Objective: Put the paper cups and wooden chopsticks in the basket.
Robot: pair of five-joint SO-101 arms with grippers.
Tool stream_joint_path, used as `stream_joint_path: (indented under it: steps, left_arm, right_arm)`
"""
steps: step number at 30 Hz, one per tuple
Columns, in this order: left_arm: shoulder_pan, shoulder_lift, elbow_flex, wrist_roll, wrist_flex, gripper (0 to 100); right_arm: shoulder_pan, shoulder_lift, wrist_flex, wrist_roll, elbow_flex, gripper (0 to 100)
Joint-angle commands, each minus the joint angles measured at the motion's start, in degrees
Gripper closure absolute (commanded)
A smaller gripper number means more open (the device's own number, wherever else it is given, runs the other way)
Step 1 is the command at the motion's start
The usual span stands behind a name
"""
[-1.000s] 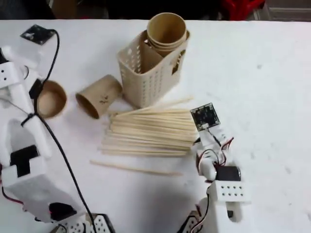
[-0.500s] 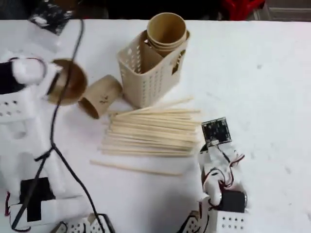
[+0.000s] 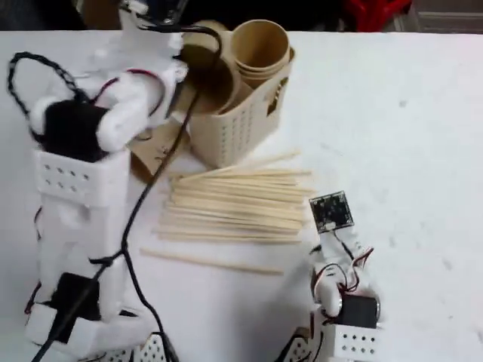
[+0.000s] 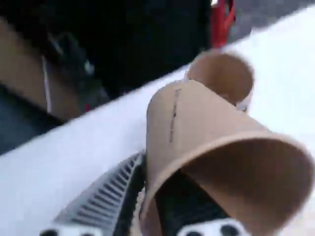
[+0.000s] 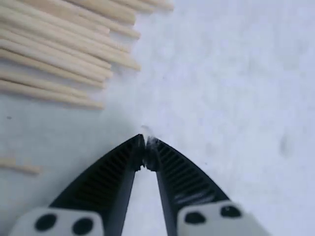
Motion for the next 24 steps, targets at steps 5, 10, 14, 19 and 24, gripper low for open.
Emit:
stream_joint_path:
  steps: [5, 10, 14, 19, 24]
  left_arm:
    - [4.88, -2.15, 8.62, 4.04, -23.56, 98]
    - [4.79, -2.15, 18.9, 4.04, -32.44, 98]
    - [4.62, -2.15, 24.35, 4.13, -37.01, 98]
    - [4.79, -2.07, 26.55, 4.13, -38.95, 98]
    - [4.88, 0.75, 25.67, 4.13, -37.36, 98]
  right_arm:
    - [0.75, -0.4, 1.36, 0.35, 0.44, 98.1]
    - [0.75, -0.4, 1.36, 0.35, 0.44, 98.1]
    - [0.75, -0.4, 1.36, 0.35, 0.44, 98.1]
    - [0.75, -0.4, 1.36, 0.35, 0.44, 98.1]
    - [0.75, -0.4, 1.36, 0.35, 0.44, 98.1]
